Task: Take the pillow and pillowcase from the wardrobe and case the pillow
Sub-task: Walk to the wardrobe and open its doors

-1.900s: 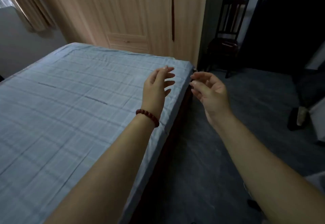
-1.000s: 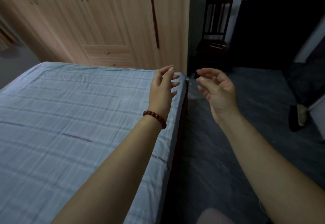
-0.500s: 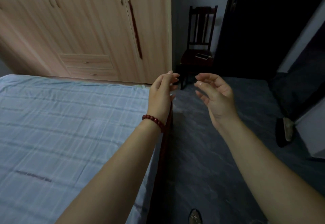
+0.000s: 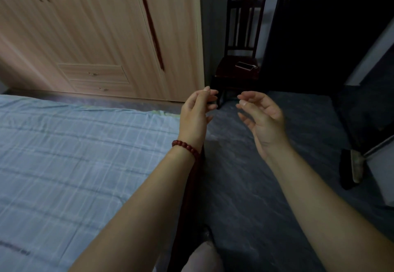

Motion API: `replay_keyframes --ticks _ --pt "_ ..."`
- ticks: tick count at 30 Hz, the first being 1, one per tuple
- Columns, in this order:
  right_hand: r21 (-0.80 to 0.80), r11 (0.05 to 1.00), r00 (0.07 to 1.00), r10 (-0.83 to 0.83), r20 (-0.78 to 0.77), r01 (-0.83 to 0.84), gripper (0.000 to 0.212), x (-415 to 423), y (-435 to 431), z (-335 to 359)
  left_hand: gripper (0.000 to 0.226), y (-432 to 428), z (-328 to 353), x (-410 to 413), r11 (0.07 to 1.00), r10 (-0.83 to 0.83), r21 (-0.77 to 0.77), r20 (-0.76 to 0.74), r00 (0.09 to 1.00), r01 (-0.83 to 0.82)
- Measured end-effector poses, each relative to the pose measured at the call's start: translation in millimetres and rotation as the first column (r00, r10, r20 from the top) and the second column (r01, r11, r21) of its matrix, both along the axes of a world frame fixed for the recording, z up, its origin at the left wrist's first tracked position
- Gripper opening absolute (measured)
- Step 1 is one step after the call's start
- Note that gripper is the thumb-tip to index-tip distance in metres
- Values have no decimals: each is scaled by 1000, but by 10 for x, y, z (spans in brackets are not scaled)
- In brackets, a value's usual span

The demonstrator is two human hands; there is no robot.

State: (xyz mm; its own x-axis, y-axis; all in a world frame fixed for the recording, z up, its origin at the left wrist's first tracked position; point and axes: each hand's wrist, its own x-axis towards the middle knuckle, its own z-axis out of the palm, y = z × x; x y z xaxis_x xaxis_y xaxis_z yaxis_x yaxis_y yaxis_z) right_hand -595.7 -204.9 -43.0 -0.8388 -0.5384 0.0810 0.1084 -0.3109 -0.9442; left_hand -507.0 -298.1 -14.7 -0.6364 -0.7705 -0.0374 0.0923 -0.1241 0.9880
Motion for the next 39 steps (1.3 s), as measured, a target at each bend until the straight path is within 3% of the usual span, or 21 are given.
replay_keyframes --ticks 19,32,39 --pt "-15 999 999 -41 6 41 19 -2060 -1790 135 25 -1812 84 -2124 999 -45 20 -44 998 46" --pt "-19 996 996 92 -10 -92 19 -3522 -2999 117 26 -2954 -13 -3496 999 35 -8 -94 995 -36" --pt "-26 976 975 216 -47 -217 20 -4596 -3692 236 25 -3521 36 -4493 984 172 72 -167 971 -162"
